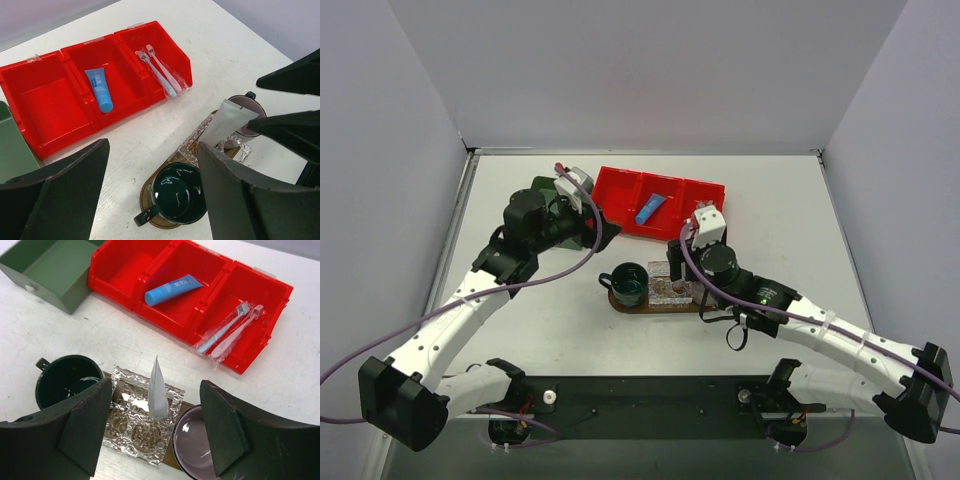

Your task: Prepare toiletry sets of a toothbrush and toothpaste on the tray

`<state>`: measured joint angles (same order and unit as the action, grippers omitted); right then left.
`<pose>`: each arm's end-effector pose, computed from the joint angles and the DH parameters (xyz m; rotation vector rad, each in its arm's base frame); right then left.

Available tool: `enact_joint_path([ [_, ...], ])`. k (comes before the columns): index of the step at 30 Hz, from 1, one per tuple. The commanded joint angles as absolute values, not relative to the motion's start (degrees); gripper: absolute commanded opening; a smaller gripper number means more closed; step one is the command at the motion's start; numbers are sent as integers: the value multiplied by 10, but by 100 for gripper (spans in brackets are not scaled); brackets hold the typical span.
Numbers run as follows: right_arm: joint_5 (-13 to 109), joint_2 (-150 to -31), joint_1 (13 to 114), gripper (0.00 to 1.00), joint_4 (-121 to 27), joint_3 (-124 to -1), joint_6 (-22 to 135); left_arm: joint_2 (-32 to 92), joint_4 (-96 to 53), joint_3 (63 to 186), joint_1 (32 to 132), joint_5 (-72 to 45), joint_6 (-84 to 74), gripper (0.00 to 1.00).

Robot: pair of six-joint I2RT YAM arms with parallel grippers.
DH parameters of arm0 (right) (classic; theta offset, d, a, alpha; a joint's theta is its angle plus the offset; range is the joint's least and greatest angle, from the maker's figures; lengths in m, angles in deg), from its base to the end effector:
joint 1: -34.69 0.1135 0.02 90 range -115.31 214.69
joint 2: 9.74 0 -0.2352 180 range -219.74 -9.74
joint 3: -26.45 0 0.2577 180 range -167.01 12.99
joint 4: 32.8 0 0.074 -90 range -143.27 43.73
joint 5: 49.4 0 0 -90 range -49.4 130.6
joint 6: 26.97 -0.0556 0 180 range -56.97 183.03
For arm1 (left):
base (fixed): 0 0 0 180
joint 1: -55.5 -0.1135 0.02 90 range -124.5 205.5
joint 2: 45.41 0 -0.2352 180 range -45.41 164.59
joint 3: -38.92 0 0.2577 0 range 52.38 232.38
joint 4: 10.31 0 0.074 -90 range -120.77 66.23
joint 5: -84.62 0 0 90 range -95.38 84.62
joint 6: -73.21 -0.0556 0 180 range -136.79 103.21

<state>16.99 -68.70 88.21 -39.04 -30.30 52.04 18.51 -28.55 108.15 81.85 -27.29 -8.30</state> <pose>0.1843 0.2118 0.2867 -0.3314 1.6976 0.4826 0.2557 -0.1498 0.3205 0.5616 1.7604 -0.7727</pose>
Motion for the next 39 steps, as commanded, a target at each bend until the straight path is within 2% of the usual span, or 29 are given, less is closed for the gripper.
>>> enact_joint_path([
  [1, 167, -644, 879, 67, -430, -367, 492, 184, -286, 1088, 856, -205, -144, 81],
  [5, 207, -613, 847, 67, -487, -393, 456, 244, -316, 1139, 897, -169, -165, 78],
  [10, 318, -549, 754, 61, -555, -399, 392, 383, -387, 1286, 904, -124, -165, 73],
  [14, 316, -510, 745, 58, -608, -405, 385, 498, -477, 1417, 907, -105, -188, 67],
  [17, 316, -485, 743, 56, -649, -412, 379, 602, -568, 1543, 912, -81, -204, 59],
  [21, 313, -451, 741, 55, -680, -406, 369, 712, -660, 1672, 932, -13, -244, 55],
  [33, 318, -424, 740, 53, -713, -397, 353, 883, -712, 1826, 943, 23, -273, 52],
  [39, 329, -435, 739, 53, -713, -397, 346, 913, -721, 1827, 944, 62, -277, 52],
])
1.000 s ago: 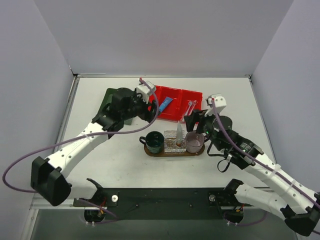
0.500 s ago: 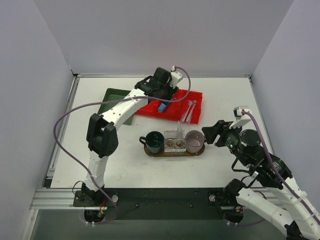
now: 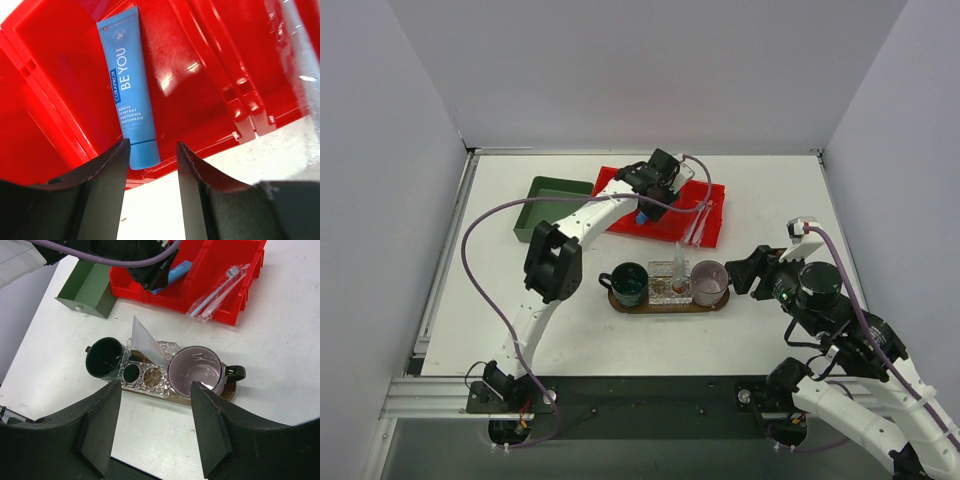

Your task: Prepare toiletry sets of a toothbrush and toothpaste on the tray

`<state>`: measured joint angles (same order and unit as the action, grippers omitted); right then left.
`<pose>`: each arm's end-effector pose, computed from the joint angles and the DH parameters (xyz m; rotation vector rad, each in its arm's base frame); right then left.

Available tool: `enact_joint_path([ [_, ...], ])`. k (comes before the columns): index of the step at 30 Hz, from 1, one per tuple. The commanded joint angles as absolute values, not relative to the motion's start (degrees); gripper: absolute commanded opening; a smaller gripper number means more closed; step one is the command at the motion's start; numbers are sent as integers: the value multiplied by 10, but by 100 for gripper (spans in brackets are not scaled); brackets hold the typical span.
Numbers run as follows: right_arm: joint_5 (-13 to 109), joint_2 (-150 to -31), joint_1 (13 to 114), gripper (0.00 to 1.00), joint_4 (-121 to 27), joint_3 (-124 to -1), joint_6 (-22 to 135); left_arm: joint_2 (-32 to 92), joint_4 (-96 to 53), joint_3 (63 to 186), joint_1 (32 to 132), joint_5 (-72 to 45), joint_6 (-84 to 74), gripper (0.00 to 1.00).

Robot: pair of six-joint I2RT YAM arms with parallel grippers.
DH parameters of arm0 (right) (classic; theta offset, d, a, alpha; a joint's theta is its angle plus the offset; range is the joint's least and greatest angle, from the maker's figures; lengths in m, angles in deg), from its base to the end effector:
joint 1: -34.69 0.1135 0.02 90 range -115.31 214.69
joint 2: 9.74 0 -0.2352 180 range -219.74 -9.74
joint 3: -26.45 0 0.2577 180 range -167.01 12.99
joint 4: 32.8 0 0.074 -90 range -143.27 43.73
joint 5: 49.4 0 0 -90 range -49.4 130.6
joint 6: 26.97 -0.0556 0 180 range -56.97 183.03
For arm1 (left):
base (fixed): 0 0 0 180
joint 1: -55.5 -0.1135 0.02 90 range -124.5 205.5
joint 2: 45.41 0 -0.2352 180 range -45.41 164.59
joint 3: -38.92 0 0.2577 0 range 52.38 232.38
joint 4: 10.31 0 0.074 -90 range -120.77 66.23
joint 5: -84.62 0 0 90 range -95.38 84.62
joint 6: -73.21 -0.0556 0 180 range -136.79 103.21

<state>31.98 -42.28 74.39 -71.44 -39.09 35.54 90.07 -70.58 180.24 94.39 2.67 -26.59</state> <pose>0.1332 0.0997 0.3677 -0.0662 1.7239 0.7549 0.4090 -0.3199 0.1997 0.9818 2.3072 -0.0312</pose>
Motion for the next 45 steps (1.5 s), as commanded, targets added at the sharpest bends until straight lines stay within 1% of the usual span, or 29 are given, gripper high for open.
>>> enact_joint_path([
  [1, 330, -437, 740, 53, -713, -397, 347, 914, -718, 1826, 946, 64, -277, 53],
  [3, 331, -438, 740, 53, -713, -397, 345, 919, -715, 1825, 948, 67, -281, 53],
  [11, 337, -438, 740, 52, -712, -391, 339, 944, -716, 1831, 954, 90, -284, 59],
  [28, 331, -424, 740, 52, -713, -383, 336, 976, -710, 1818, 975, 133, -303, 59],
  [31, 330, -421, 739, 52, -714, -382, 336, 976, -711, 1818, 975, 136, -304, 52],
  [32, 329, -420, 740, 52, -714, -382, 336, 976, -711, 1818, 975, 136, -304, 47],
  [37, 327, -420, 740, 51, -714, -382, 335, 963, -704, 1816, 977, 134, -302, 32],
  [38, 327, -420, 740, 51, -714, -381, 335, 961, -704, 1816, 977, 130, -300, 28],
  [40, 328, -419, 740, 50, -714, -381, 334, 953, -700, 1815, 977, 124, -297, 24],
  [43, 325, -417, 740, 50, -714, -379, 335, 944, -699, 1815, 978, 114, -292, 14],
  [45, 324, -416, 740, 50, -715, -377, 334, 935, -697, 1816, 978, 110, -288, 10],
])
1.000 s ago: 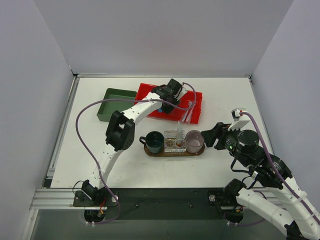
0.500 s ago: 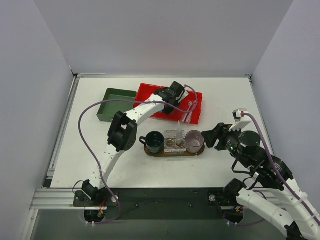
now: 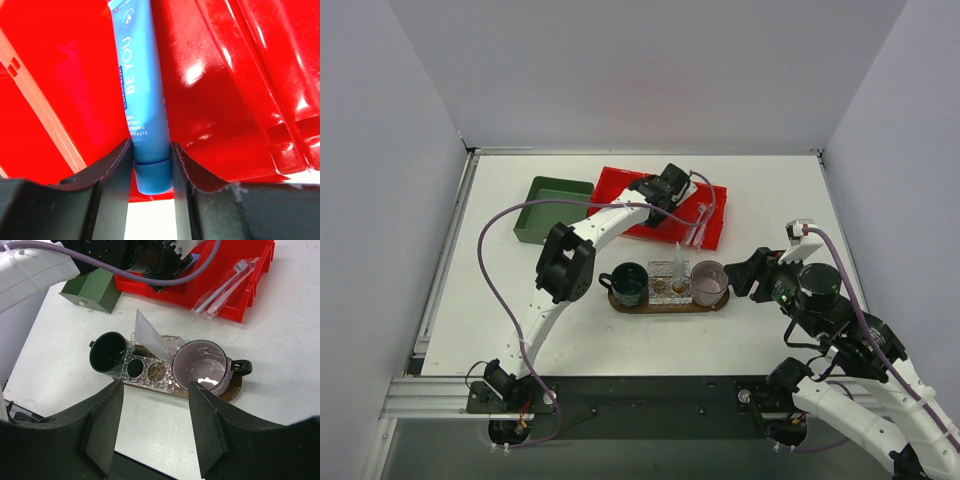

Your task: Prepare toiletry sets of a toothbrush and toothpaste on the tray

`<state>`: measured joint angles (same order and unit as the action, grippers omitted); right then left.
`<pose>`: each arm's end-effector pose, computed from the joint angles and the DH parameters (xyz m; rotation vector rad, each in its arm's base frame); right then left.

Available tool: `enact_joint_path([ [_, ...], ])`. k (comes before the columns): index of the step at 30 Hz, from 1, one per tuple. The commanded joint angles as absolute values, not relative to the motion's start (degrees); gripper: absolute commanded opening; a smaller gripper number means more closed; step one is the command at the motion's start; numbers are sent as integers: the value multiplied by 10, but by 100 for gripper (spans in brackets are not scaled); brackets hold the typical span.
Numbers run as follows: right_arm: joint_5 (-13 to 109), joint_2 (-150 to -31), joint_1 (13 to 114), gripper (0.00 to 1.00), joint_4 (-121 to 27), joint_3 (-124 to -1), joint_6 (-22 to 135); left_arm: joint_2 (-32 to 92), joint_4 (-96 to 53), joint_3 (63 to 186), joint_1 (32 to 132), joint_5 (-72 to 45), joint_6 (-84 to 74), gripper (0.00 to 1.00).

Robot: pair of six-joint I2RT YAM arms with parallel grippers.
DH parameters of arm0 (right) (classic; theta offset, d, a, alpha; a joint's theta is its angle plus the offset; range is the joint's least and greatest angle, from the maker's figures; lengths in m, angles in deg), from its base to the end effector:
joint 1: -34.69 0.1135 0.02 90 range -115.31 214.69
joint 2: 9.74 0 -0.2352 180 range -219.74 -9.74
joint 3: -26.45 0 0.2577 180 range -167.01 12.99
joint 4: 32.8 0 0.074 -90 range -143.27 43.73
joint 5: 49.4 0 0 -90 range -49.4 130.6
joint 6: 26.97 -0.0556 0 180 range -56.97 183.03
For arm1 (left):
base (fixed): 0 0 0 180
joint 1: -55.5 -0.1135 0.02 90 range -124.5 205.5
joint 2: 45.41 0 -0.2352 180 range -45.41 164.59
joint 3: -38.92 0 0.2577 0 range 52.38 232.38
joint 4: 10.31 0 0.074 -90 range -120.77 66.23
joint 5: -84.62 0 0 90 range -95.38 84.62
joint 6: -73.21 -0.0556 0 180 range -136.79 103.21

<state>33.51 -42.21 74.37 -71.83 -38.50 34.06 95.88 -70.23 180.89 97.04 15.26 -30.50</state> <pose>0.1331 0.1015 0.3634 -0.0669 1.7465 0.7882 0.4065 -0.3339 0.1553 1.0586 2.2954 0.2792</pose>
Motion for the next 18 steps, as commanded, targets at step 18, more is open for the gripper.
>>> enact_joint_path([
  [18, 317, -398, 740, 48, -720, -374, 325, 777, -574, 1700, 978, 111, -265, 0],
])
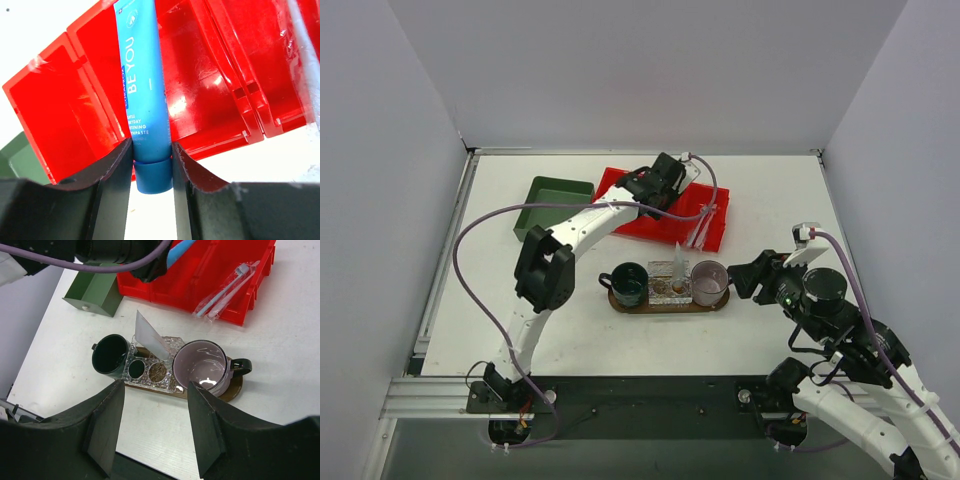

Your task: Prepare toiletry sets of a toothbrush and toothpaste on the tray

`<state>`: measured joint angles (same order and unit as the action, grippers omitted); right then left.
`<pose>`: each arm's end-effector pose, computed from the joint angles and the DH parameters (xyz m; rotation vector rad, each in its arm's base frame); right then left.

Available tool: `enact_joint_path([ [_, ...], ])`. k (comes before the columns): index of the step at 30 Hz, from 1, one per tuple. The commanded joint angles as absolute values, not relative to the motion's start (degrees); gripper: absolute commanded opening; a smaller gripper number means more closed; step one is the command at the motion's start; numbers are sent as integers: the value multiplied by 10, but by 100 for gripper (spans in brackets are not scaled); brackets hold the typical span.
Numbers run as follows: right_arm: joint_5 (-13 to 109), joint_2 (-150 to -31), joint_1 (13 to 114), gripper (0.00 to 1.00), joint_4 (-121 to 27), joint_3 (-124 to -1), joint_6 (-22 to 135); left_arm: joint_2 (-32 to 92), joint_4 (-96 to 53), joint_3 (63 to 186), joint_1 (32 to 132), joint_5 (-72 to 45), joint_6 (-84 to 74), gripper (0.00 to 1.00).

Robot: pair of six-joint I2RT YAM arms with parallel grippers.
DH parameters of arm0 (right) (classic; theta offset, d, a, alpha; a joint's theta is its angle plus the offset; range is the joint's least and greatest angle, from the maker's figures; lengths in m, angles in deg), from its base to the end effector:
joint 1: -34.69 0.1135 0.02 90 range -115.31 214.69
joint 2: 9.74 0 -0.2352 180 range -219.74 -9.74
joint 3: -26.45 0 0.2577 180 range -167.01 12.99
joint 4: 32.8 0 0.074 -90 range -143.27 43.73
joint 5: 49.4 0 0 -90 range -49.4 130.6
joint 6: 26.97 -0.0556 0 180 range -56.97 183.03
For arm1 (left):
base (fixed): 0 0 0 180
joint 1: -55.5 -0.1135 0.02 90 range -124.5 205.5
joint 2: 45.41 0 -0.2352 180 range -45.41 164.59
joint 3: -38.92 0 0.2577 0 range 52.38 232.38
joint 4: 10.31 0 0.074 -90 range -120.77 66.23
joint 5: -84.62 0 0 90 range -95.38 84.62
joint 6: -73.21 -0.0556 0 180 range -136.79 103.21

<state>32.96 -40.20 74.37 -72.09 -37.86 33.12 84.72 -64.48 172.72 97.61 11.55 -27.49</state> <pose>0.1277 0.0963 0.3640 -0.0426 1.7287 0.8010 0.3890 -0.3297 0.2117 0.9527 2.2073 0.1106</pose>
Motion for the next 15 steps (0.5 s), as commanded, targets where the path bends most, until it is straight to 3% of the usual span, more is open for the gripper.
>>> enact_joint_path([
  [1, 317, -398, 740, 48, -720, -374, 326, 769, -570, 1692, 978, 114, -265, 0],
  [5, 320, -402, 740, 48, -722, -380, 324, 695, -536, 1626, 978, 133, -261, 0],
  [15, 343, -449, 737, 49, -719, -416, 317, 391, -414, 1291, 977, 147, -256, 0],
])
